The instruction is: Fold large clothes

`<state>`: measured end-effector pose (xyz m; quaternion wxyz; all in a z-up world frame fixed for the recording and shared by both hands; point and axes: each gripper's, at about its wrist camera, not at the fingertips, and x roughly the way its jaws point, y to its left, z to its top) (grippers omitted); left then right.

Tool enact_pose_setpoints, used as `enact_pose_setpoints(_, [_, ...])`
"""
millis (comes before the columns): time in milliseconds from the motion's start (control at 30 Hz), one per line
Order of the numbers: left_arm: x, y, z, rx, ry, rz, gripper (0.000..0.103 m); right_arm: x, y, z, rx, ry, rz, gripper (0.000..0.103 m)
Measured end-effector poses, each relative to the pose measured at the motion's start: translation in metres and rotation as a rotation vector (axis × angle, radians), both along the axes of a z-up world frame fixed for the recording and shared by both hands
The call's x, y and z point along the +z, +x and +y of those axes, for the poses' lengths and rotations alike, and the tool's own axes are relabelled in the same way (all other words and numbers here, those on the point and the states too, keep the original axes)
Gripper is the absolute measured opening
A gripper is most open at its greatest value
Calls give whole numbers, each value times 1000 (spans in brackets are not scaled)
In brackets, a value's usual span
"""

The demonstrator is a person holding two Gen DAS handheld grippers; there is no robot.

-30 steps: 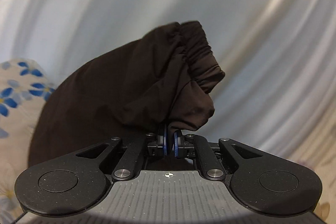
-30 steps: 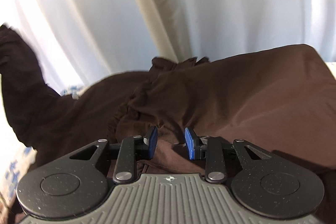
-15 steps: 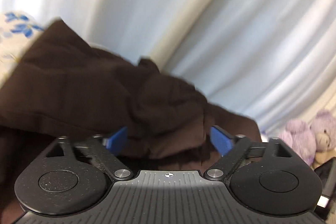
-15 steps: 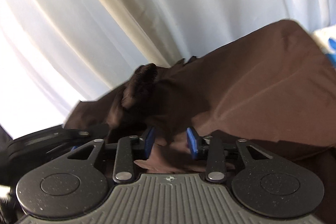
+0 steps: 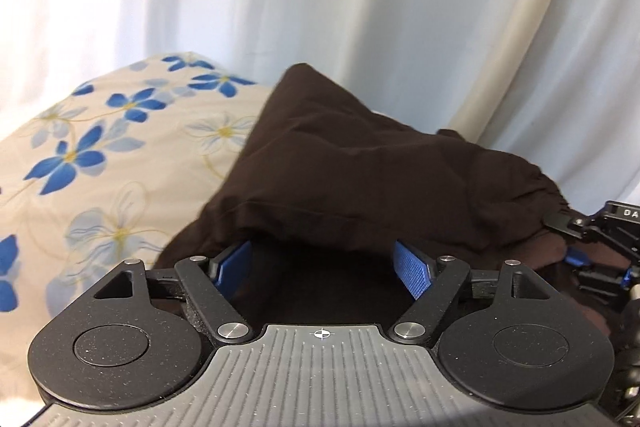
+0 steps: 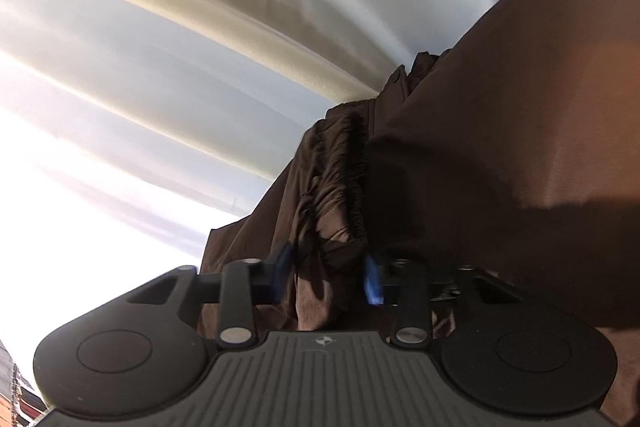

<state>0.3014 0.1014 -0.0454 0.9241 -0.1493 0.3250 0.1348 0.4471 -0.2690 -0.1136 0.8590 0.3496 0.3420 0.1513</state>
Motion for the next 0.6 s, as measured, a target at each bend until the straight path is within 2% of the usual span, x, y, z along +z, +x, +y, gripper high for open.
enact_pose_setpoints(100, [-4,1,11,48,56,59,79,5,1,8,0,-68,-30,22])
enact_pose_setpoints(133, [-5,-2,18,75,66,78,74,11,-1,12,-2,-99,-45,21])
enact_pose_setpoints(167, [-7,3,24,104,66,103,73,19,-5,16,-7,-130,-74,19])
enact_pose_setpoints(267, [-9,-3,34,137,21,110,74,53,-33,16,-28,-175,-210,18])
enact_pose_setpoints(367, [-8,-7,29,81,18,106,86,80,-63,0,-67,-187,-318,17])
enact_pose_setpoints(400, [-9,-8,26,67,19,110,87,84,-71,-5,-79,-209,-344,17])
enact_pose_setpoints(500, [-11,-6,16,46,56,143,89,77,-80,-20,-136,-301,-326,17])
enact_pose_setpoints(600, [-8,-7,11,30,63,170,88,44,-68,-31,-170,-396,-189,17])
